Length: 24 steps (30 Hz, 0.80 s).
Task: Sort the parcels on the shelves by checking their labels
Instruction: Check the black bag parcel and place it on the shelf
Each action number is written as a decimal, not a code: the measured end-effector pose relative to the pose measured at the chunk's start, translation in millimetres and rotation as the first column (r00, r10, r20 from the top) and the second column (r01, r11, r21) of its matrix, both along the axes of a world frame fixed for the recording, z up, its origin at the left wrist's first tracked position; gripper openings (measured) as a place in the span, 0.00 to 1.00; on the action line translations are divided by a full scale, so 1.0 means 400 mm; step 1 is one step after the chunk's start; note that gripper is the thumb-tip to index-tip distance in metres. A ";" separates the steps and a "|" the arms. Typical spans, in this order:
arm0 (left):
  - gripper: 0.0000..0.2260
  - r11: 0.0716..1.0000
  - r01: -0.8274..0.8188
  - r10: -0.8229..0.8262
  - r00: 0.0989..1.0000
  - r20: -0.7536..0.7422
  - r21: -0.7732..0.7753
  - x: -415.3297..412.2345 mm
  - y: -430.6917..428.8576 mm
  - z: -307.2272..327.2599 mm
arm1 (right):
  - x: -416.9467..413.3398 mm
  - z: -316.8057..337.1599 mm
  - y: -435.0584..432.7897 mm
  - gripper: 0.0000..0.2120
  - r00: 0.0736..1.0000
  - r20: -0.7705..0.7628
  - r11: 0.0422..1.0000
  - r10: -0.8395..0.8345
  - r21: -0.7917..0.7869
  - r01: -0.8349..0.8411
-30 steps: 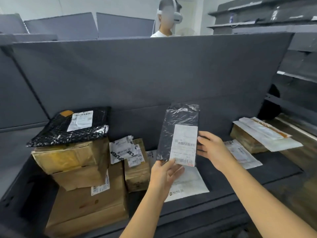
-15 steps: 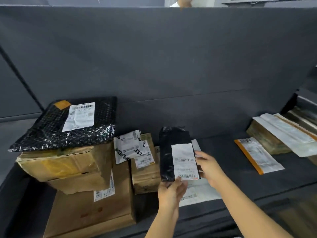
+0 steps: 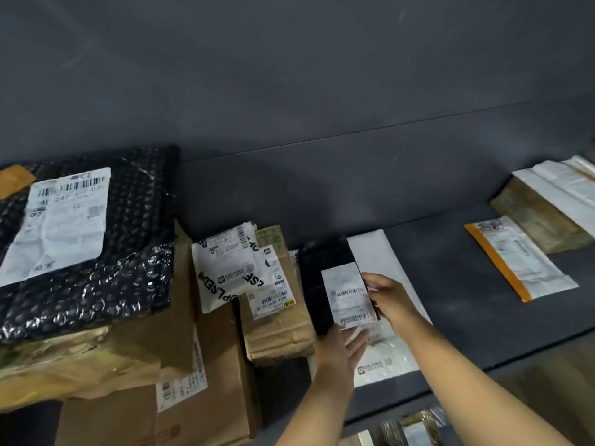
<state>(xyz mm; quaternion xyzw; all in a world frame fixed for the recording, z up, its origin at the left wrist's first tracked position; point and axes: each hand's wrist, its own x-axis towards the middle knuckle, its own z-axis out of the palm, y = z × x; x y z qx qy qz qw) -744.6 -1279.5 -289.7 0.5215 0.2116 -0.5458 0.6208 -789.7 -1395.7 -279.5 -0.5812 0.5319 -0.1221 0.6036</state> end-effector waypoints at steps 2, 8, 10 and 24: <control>0.20 1.000 0.029 -0.029 0.997 -0.069 -0.003 -0.001 -0.003 0.007 | 0.022 -0.020 -0.008 0.21 1.000 -0.010 1.000 -0.029 0.010 0.029; 0.17 0.995 0.092 -0.088 0.993 -0.084 0.040 -0.004 -0.030 -0.002 | 0.068 -0.060 0.011 0.20 0.992 -0.072 0.994 0.102 0.035 -0.100; 0.16 0.992 0.116 -0.112 0.991 -0.073 0.049 -0.002 -0.031 -0.004 | 0.071 -0.063 0.018 0.23 0.982 -0.116 0.989 0.147 0.046 -0.142; 0.09 0.955 0.297 -0.293 0.930 0.222 0.015 -0.076 -0.132 0.201 | -0.172 0.120 -0.038 0.25 0.985 -0.137 0.984 0.106 -0.131 -0.124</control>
